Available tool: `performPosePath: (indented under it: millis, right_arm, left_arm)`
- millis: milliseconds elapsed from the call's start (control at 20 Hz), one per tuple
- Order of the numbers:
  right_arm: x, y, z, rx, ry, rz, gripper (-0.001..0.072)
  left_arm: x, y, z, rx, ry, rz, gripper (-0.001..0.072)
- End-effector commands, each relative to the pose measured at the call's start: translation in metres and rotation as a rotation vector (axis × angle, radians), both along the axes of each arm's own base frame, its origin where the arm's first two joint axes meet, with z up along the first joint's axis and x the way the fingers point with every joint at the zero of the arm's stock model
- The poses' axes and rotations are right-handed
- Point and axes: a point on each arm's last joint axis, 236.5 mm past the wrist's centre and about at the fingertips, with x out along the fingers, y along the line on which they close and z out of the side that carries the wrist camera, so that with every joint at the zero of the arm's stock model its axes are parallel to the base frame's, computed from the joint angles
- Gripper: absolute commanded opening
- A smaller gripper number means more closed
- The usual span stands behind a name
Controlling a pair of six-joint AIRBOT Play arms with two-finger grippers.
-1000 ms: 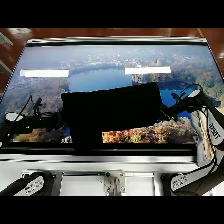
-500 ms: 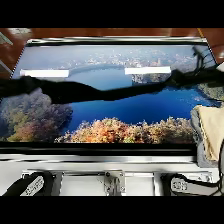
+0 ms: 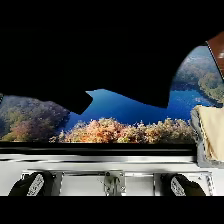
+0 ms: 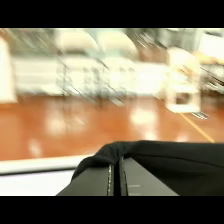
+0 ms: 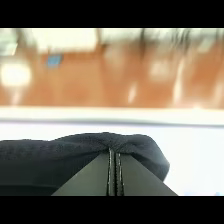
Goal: Fold the shirts.
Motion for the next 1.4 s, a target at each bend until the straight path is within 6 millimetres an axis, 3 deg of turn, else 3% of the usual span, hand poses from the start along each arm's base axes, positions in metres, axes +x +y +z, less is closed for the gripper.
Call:
performPosePath:
  millis: [0, 150, 400, 500, 600, 700, 800, 900, 1050, 1200, 1350]
  right_arm:
    - [-0.072, -0.005, 0.023, -0.004, -0.059, -0.112, 0.0057]
    - [-0.085, -0.011, -0.008, -0.03, 0.069, -0.144, 0.0057]
    - [-0.063, -0.035, -0.045, -0.054, 0.23, -0.21, 0.0057]
    - [-0.047, -0.054, -0.098, -0.087, 0.46, -0.238, 0.0057]
    - [-0.033, -0.068, -0.159, -0.096, 0.718, -0.24, 0.0057]
    - [-0.005, -0.079, -0.212, -0.084, 0.887, -0.226, 0.0056]
    - [0.018, -0.081, -0.279, -0.057, 1.085, -0.182, 0.0056]
    - [0.053, -0.075, -0.336, -0.057, 1.187, -0.133, 0.0056]
    - [0.145, -0.041, -0.391, -0.102, 1.083, -0.064, 0.0056]
    - [0.23, -0.01, -0.413, -0.03, 0.869, -0.095, 0.0057]
    - [0.282, -0.007, -0.424, 0.098, 0.723, -0.156, 0.0056]
  left_arm:
    - [-0.052, 0.003, -0.001, 0.068, 0.008, 0.128, 0.004]
    - [-0.057, 0.005, -0.035, 0.093, 0.146, 0.148, 0.0041]
    - [-0.037, 0.015, -0.051, 0.087, 0.229, 0.15, 0.0041]
    - [-0.018, 0.023, -0.08, 0.082, 0.356, 0.139, 0.0041]
    - [0.008, 0.035, -0.121, 0.059, 0.523, 0.115, 0.0041]
    - [0.043, 0.049, -0.17, 0.007, 0.691, 0.09, 0.0041]
    - [0.078, 0.061, -0.228, -0.063, 0.86, 0.053, 0.0041]
    - [0.118, 0.067, -0.289, -0.139, 0.995, 0.015, 0.0041]
    - [0.182, 0.06, -0.377, -0.206, 1.113, -0.024, 0.0041]
    - [0.242, 0.057, -0.433, -0.239, 1.121, -0.007, 0.0041]
    - [0.286, 0.072, -0.464, -0.269, 1.062, 0.057, 0.0041]
